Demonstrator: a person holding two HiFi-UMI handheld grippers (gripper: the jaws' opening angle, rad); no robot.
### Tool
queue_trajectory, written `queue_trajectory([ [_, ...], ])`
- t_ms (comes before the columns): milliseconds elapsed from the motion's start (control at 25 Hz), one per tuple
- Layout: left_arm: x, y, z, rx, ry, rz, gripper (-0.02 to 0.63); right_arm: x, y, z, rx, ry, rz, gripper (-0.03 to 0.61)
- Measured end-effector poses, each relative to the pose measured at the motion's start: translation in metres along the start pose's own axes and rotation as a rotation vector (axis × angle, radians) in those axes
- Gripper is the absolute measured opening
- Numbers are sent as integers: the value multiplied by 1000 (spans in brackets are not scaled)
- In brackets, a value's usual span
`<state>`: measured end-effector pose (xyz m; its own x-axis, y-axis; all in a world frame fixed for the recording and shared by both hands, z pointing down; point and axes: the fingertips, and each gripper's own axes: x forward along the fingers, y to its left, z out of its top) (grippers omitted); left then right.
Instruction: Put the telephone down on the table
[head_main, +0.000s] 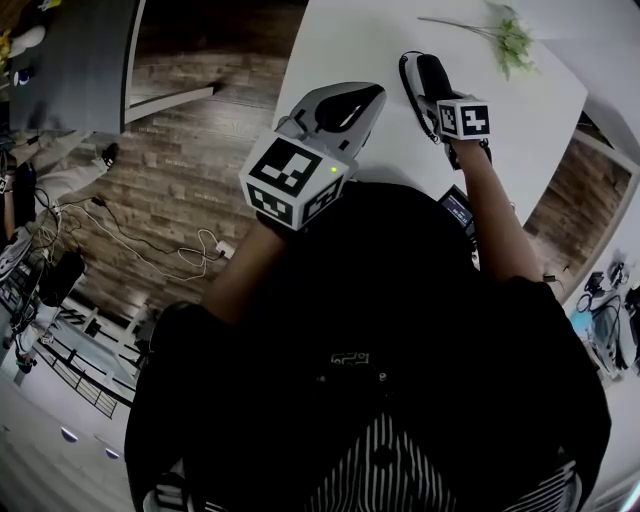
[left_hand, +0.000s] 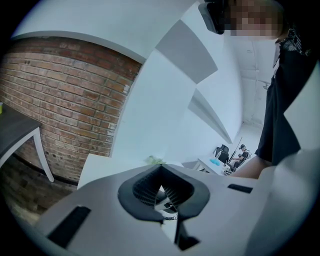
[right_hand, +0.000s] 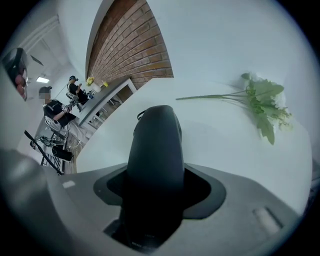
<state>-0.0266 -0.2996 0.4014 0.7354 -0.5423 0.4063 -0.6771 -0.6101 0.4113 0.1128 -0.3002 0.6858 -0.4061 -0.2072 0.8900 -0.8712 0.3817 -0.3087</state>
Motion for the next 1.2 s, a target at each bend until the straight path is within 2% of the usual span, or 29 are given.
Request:
queue_trajectory([
  [720,-5,2,-2,-6,0,26,6,20,-18,-16,-126,67,-131,278],
  [1200,-18,-3,-2,4,-15,16,6,13,-11,-11,-137,48,-101,302],
])
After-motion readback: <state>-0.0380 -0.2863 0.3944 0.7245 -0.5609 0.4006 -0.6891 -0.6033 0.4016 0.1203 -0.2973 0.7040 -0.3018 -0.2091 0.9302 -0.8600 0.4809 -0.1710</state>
